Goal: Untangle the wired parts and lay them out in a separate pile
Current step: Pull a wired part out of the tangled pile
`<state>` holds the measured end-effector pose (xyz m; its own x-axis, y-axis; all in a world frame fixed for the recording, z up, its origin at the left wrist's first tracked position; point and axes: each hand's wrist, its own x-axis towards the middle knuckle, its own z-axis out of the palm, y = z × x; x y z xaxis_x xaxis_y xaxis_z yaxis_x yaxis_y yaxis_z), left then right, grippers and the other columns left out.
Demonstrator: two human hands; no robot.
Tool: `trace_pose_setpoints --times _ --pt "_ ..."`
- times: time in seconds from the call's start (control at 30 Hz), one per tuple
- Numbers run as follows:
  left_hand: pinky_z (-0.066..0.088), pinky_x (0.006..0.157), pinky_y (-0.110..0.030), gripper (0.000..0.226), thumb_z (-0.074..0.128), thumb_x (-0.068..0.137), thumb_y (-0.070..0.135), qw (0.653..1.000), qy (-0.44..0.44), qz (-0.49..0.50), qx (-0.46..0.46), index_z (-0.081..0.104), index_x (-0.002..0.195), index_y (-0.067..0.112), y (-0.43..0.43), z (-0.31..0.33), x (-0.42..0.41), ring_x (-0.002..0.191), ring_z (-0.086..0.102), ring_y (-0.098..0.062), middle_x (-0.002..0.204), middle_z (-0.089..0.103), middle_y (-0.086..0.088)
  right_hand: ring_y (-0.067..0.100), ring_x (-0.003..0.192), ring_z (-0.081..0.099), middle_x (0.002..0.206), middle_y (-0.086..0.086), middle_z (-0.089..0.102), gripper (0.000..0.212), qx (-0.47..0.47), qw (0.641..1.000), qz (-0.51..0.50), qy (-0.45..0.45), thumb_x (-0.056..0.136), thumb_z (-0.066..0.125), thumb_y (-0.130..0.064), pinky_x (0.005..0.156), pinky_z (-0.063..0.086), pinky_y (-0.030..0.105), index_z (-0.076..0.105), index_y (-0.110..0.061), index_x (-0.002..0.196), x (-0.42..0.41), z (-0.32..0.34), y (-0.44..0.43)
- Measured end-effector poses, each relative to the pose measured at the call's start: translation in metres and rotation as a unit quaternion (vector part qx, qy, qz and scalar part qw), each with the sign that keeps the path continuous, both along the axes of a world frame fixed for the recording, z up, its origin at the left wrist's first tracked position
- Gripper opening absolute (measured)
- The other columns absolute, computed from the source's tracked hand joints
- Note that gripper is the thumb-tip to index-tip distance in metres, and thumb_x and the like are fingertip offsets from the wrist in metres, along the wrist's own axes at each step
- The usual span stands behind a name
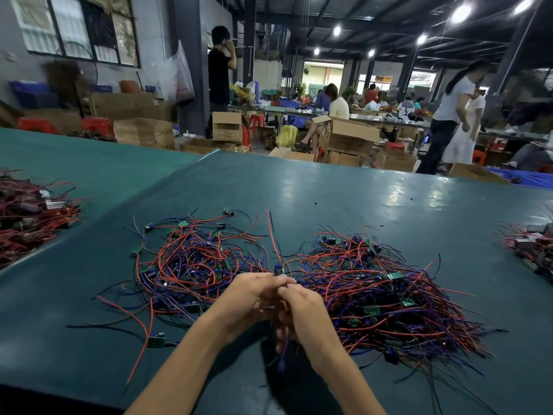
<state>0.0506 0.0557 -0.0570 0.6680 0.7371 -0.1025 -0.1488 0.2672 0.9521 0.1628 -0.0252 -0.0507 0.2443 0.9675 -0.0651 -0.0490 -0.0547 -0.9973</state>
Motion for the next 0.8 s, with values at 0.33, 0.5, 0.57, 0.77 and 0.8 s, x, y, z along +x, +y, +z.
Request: trace_pose_setpoints --times 0.33,0.5,0.57,0.77,0.8 --pt "0.059 0.076 -0.039 0.019 0.05 0.105 0.008 0.988 -0.018 0.142 -0.065 0.062 0.103 -0.005 0.01 0.009 0.017 0.068 0.074 -0.021 0.08 0.075 -0.013 0.023 0.043 0.052 0.055 0.01 0.052 0.037 -0.003 0.999 0.017 0.038 0.11 0.04 -0.02 0.044 0.053 0.034 0.056 -0.001 0.081 -0.012 -0.005 -0.007" --pt "0.062 0.065 -0.035 0.019 0.048 0.105 0.008 0.984 0.004 0.165 -0.061 0.062 0.096 -0.002 0.022 0.02 0.022 0.059 0.071 -0.016 0.066 0.071 -0.006 0.027 0.047 0.058 0.057 0.015 0.057 0.038 0.024 0.998 0.051 0.038 0.109 0.04 -0.018 0.048 0.055 0.035 0.055 0.002 0.081 -0.013 -0.011 -0.017" --pt "0.061 0.069 -0.037 0.019 0.049 0.105 0.009 0.983 0.017 0.176 -0.05 0.062 0.096 0.0 0.027 0.022 0.023 0.061 0.071 -0.017 0.066 0.071 -0.005 0.028 0.049 0.059 0.058 0.015 0.057 0.038 0.029 0.997 0.06 0.025 0.109 0.04 -0.019 0.048 0.055 0.035 0.055 0.001 0.081 -0.012 -0.011 -0.02" --pt "0.062 0.066 -0.037 0.018 0.051 0.105 0.009 0.98 0.017 0.198 -0.02 0.063 0.102 -0.004 0.033 0.021 0.024 0.065 0.072 -0.021 0.07 0.072 -0.007 0.029 0.053 0.064 0.059 0.011 0.061 0.04 0.02 0.998 0.043 -0.048 0.109 0.043 -0.026 0.043 0.053 0.032 0.06 -0.004 0.081 -0.002 -0.018 -0.02" --pt "0.063 0.068 -0.039 0.018 0.052 0.104 0.009 0.981 0.002 0.195 -0.014 0.063 0.106 -0.005 0.034 0.021 0.024 0.069 0.073 -0.022 0.073 0.073 -0.009 0.029 0.054 0.065 0.059 0.011 0.061 0.039 0.017 0.998 0.032 -0.06 0.109 0.044 -0.026 0.041 0.052 0.031 0.062 -0.003 0.082 0.0 -0.02 -0.019"
